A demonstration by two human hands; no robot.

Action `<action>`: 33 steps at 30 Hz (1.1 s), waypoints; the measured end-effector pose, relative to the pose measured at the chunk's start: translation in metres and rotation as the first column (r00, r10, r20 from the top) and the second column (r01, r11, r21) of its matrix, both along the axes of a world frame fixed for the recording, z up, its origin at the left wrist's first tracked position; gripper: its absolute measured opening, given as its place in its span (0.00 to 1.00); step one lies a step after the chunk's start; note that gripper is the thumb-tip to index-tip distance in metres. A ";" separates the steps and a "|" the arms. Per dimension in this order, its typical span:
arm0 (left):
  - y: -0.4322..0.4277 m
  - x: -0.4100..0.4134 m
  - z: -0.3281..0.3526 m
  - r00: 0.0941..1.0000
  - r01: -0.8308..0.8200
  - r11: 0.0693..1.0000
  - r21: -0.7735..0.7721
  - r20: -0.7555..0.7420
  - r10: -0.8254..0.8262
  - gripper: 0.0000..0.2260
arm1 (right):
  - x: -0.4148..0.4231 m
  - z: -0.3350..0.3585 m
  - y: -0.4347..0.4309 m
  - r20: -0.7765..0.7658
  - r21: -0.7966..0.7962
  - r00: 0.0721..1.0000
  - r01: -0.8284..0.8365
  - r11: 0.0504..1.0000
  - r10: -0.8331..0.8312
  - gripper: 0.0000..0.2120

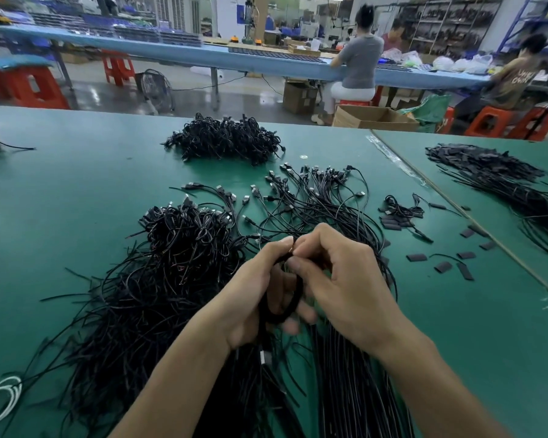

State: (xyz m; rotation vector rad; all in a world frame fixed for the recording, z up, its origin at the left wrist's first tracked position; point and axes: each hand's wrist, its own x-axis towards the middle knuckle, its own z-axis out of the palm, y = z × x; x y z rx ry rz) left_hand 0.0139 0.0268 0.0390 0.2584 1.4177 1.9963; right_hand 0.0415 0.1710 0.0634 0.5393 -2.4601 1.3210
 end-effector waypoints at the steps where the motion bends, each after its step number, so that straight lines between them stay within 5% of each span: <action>1: 0.000 -0.001 -0.001 0.999 -0.048 0.997 -0.059 -0.028 0.047 0.29 | -0.001 -0.002 0.000 -0.006 -0.013 1.000 0.003 1.000 -0.003 0.09; 4: -0.003 -0.003 -0.004 0.953 -0.276 0.946 -0.167 -0.176 0.247 0.26 | -0.004 -0.011 0.003 -0.007 -0.043 0.994 0.105 0.993 -0.106 0.05; 6: -0.011 -0.007 -0.004 0.898 -0.407 0.905 -0.120 -0.234 0.373 0.26 | -0.007 -0.023 0.009 0.149 -0.066 0.971 0.197 0.978 -0.185 0.13; 9: -0.018 -0.010 0.000 0.842 -0.513 0.858 0.015 -0.187 0.506 0.26 | -0.003 -0.057 0.014 0.392 0.286 0.878 0.167 0.944 -0.274 0.14; 12: -0.016 -0.009 0.002 0.807 -0.562 0.826 0.041 -0.189 0.559 0.28 | 0.004 -0.083 0.009 0.329 0.573 0.877 0.110 0.812 -0.351 0.11; 20: -0.016 -0.010 0.000 0.750 -0.622 0.781 0.066 -0.239 0.617 0.23 | 0.003 -0.094 0.000 0.267 0.632 0.884 0.141 0.762 -0.385 0.09; 28: -0.012 -0.007 0.001 0.766 -0.630 0.777 0.011 -0.158 0.623 0.34 | 0.005 -0.091 -0.008 0.261 0.683 0.892 0.099 0.724 -0.369 0.13; 33: -0.012 -0.010 0.000 0.757 -0.638 0.770 -0.019 -0.201 0.622 0.32 | 0.004 -0.089 -0.014 0.265 0.673 0.876 0.132 0.728 -0.404 0.13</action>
